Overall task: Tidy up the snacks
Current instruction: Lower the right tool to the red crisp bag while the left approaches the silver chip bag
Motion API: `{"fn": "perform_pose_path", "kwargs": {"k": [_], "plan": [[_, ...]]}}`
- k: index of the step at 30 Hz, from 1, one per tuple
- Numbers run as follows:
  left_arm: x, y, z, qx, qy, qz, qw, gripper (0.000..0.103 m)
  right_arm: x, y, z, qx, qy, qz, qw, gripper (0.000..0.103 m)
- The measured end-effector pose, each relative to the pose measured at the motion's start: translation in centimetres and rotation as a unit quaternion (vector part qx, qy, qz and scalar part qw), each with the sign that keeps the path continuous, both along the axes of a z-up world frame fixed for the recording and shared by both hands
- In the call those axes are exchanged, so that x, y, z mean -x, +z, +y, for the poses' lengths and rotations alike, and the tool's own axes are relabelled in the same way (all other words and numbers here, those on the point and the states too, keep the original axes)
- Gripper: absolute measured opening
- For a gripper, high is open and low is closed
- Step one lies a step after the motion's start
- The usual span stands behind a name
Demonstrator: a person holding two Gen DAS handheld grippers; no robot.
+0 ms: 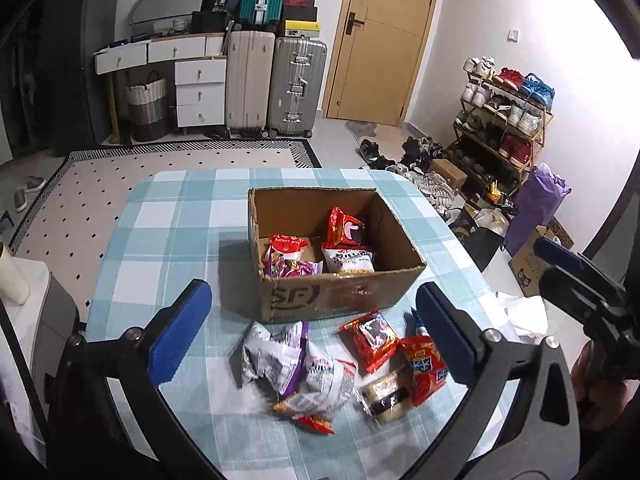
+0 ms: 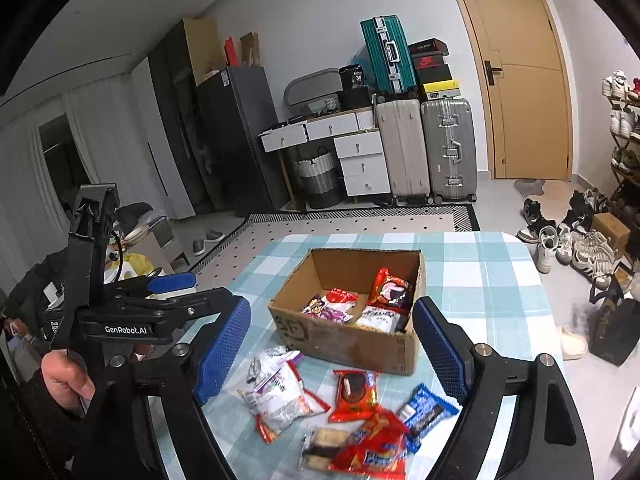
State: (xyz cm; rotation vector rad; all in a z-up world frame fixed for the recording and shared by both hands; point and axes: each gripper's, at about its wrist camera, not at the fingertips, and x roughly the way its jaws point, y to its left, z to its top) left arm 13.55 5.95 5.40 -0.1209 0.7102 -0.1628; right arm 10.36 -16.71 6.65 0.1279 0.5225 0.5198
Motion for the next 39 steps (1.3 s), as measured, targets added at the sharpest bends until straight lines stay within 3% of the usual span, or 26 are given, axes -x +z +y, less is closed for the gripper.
{"fn": "perform_pose_path", "kwargs": {"k": [6, 10, 18, 28, 39], "plan": [[3.0, 0.0, 0.2, 0.005, 0.017, -0.013, 0.9998, 0.102, 2.6, -0.8, -0.9, 0.001, -0.011, 0.002, 1.000, 0.086], [4.9, -0.1, 0.3, -0.012, 0.026, -0.033, 0.9990, 0.102, 3.9, -1.5, -1.7, -0.004, -0.019, 0.007, 1.000, 0.086], [7.0, -1.8, 0.7, -0.005, 0.031, -0.029, 0.9991, 0.102, 5.5, -4.9, -3.4, -0.015, -0.038, 0.044, 0.998, 0.086], [7.7, -6.1, 2.1, 0.007, 0.042, -0.008, 0.9990, 0.102, 5.6, -10.3, -3.3, -0.009, -0.044, 0.091, 0.995, 0.086], [6.4, -11.6, 2.9, 0.019, 0.049, 0.035, 0.9980, 0.102, 2.6, -15.2, -1.8, 0.007, -0.032, 0.133, 0.991, 0.085]]}}
